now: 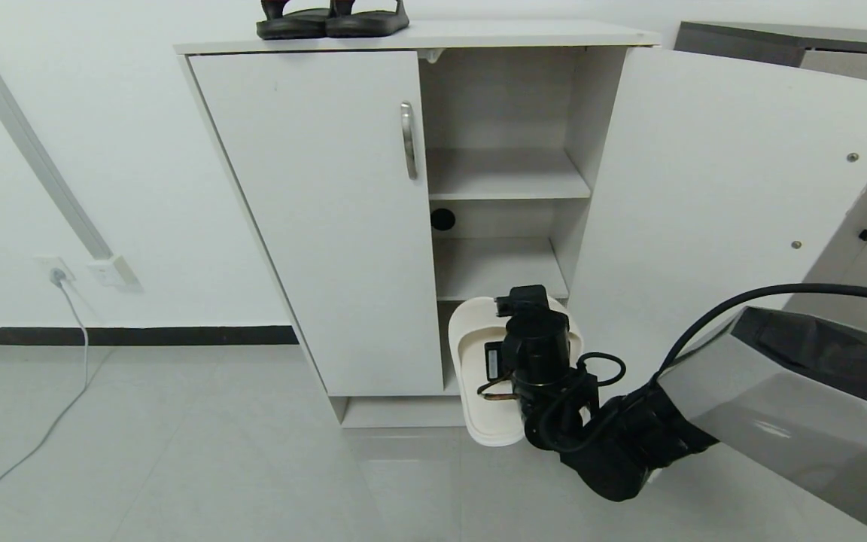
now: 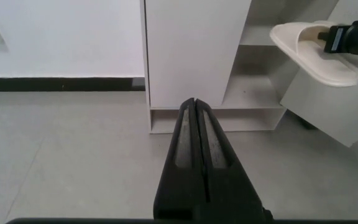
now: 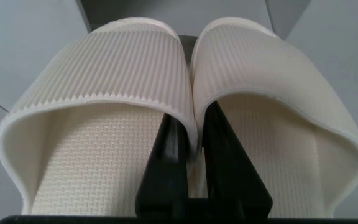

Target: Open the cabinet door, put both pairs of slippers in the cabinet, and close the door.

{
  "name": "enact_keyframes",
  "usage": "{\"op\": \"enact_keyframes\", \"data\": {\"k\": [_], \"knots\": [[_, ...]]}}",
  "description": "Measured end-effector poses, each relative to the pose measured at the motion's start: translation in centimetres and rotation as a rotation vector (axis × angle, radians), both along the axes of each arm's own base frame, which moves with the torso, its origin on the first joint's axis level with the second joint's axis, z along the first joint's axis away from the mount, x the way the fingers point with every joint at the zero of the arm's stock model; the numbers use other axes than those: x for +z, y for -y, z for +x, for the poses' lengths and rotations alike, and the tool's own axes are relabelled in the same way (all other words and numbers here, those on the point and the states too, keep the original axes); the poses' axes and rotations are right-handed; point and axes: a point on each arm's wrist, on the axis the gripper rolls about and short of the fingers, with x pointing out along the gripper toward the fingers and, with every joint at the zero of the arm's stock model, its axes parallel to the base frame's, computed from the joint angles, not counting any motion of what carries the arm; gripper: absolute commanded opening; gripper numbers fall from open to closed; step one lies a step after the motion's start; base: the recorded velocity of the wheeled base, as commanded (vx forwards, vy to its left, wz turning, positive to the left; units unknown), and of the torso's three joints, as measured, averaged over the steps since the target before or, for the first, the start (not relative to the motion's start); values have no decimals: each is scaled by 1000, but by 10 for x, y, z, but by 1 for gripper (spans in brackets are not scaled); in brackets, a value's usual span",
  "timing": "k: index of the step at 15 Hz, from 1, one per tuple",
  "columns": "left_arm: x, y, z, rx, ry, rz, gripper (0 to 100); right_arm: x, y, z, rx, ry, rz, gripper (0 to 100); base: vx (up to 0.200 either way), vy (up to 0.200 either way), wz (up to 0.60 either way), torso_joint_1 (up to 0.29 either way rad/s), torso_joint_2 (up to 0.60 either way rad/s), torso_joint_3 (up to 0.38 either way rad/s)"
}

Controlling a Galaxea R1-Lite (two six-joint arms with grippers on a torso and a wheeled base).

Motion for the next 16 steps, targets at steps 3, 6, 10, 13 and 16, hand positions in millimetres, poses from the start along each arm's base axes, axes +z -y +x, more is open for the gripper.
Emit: {"op": "enact_keyframes", "data": {"k": [3,6,10,13,16], "knots": [[0,0,0,0,0,0,0,-4,-3,3,1,-1,-4,0,0,0,0,0,0,0],[0,0,0,1,0,0,0,-4,-3,5,-4,2,-2,0,0,0,0,1,2,-144],[0,0,0,0,0,-1,0,-6,-4,5,-3,0,-3,0,0,0,0,4,2,-190],[0,0,0,0,0,-1,0,-6,-4,5,-3,2,0,0,0,0,0,4,-2,-199],[0,0,0,0,0,-1,0,4,-5,6,-1,62,10,0,0,0,0,4,2,-191]]}}
